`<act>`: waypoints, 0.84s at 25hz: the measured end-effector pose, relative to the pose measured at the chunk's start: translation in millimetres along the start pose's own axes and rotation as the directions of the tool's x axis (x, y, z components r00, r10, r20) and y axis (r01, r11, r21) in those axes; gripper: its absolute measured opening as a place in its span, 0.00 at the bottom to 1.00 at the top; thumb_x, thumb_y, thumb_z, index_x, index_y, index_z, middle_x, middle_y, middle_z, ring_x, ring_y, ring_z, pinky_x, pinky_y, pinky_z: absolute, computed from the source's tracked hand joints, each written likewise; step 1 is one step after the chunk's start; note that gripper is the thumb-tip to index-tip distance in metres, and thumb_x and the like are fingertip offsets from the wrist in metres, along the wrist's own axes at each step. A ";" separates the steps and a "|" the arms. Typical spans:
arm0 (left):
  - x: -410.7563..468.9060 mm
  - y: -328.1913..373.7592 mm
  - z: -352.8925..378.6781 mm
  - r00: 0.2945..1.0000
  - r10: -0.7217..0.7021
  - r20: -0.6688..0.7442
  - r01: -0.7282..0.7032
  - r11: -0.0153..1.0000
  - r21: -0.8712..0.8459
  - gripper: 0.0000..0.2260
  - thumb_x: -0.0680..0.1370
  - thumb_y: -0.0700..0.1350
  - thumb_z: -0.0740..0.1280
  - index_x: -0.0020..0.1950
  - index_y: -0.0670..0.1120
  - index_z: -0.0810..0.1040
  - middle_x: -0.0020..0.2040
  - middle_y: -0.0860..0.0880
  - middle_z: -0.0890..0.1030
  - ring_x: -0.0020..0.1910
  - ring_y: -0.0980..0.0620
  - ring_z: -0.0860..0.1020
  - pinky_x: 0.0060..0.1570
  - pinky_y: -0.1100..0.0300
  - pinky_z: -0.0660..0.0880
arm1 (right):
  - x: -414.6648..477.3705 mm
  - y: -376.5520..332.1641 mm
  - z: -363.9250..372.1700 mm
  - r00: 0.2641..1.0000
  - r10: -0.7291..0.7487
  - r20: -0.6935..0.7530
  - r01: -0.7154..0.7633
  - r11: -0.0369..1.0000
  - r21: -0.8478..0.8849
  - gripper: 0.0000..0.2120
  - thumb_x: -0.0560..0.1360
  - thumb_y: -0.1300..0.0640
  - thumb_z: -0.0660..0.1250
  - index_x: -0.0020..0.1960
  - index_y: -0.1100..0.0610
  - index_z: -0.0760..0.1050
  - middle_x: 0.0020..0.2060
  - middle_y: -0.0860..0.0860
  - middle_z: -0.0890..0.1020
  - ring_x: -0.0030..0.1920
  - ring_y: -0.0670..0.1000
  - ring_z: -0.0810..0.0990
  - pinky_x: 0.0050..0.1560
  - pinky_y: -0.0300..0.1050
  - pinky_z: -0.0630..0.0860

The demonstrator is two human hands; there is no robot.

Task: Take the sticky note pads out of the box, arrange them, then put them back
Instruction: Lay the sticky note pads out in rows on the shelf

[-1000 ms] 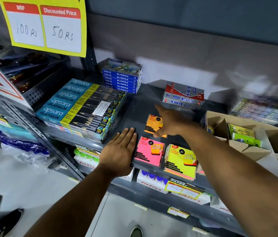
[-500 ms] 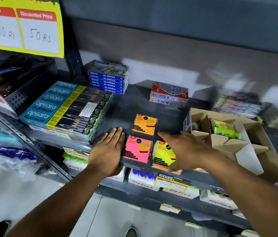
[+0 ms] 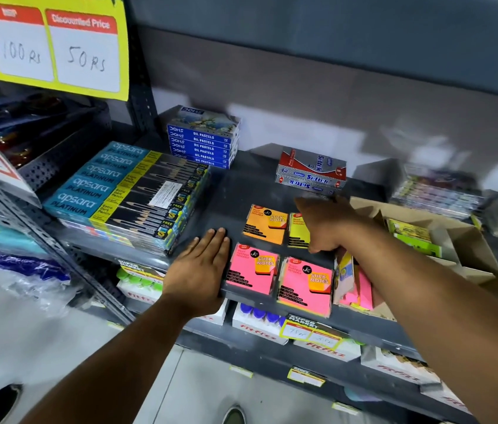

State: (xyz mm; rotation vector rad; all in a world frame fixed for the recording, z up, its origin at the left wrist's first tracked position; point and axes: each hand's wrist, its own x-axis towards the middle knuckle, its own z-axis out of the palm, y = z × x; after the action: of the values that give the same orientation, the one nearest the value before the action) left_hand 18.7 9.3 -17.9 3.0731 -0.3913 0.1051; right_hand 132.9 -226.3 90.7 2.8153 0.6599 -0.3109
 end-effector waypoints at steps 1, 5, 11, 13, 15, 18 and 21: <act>-0.1 -0.2 0.5 1.000 0.003 -0.001 -0.003 1.000 -0.001 0.40 0.68 0.57 0.58 0.76 0.41 0.52 0.78 0.41 0.53 0.76 0.44 0.50 0.74 0.47 0.51 | 3.3 -0.2 2.4 1.000 0.005 0.014 -0.005 1.000 -0.016 0.36 0.56 0.54 0.81 0.59 0.54 0.68 0.54 0.53 0.79 0.55 0.58 0.77 0.52 0.53 0.76; -0.3 -2.0 1.2 1.000 0.010 -0.009 -0.010 1.000 0.002 0.40 0.68 0.57 0.61 0.75 0.41 0.53 0.77 0.41 0.55 0.76 0.43 0.53 0.74 0.47 0.50 | 10.1 -1.1 11.0 0.999 -0.004 0.032 0.005 1.000 -0.018 0.39 0.55 0.53 0.83 0.59 0.54 0.65 0.51 0.53 0.79 0.51 0.58 0.79 0.45 0.50 0.79; -0.4 -1.0 -1.1 1.000 0.006 -0.014 -0.006 1.000 0.003 0.43 0.65 0.56 0.67 0.74 0.40 0.57 0.76 0.39 0.60 0.75 0.42 0.57 0.72 0.47 0.53 | -28.6 -4.2 -0.2 0.983 -0.057 -0.173 0.081 0.988 0.134 0.51 0.61 0.47 0.79 0.74 0.53 0.51 0.62 0.56 0.77 0.60 0.60 0.75 0.54 0.52 0.74; 0.2 -0.1 -1.0 1.000 0.002 -0.009 -0.001 1.000 0.023 0.42 0.65 0.54 0.68 0.74 0.40 0.57 0.76 0.39 0.59 0.75 0.42 0.57 0.72 0.47 0.53 | -58.0 -15.8 8.4 0.984 -0.106 -0.144 0.123 0.986 0.114 0.53 0.61 0.39 0.76 0.75 0.51 0.49 0.59 0.54 0.79 0.60 0.60 0.75 0.54 0.52 0.73; -0.1 0.7 -0.9 1.000 -0.004 -0.009 0.005 0.999 0.039 0.40 0.68 0.52 0.69 0.74 0.39 0.56 0.77 0.40 0.57 0.75 0.42 0.56 0.72 0.48 0.52 | -77.6 -25.5 21.2 0.987 -0.142 -0.070 0.146 0.988 0.057 0.56 0.60 0.34 0.74 0.76 0.52 0.47 0.59 0.53 0.79 0.63 0.60 0.74 0.62 0.53 0.69; -0.4 1.8 -2.6 1.000 -0.013 -0.006 0.013 0.999 0.045 0.38 0.69 0.51 0.67 0.75 0.40 0.56 0.77 0.41 0.57 0.76 0.43 0.55 0.73 0.49 0.51 | -82.4 -30.1 24.5 0.992 -0.125 -0.033 0.127 0.989 0.075 0.56 0.62 0.35 0.74 0.76 0.54 0.45 0.63 0.54 0.78 0.66 0.59 0.72 0.69 0.55 0.61; 0.0 2.8 -2.0 1.000 -0.014 -0.012 0.014 0.999 0.046 0.35 0.73 0.50 0.66 0.75 0.41 0.55 0.77 0.42 0.55 0.76 0.44 0.53 0.73 0.50 0.51 | -82.9 -31.6 21.8 0.992 -0.118 -0.050 0.123 0.987 0.103 0.55 0.62 0.38 0.75 0.76 0.55 0.46 0.60 0.54 0.79 0.63 0.59 0.74 0.67 0.54 0.65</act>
State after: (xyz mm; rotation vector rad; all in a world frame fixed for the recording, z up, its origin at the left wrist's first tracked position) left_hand 17.9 6.6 -15.8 3.1183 -0.3719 0.1332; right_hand 42.5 -238.5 85.7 2.8955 0.8499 -0.3155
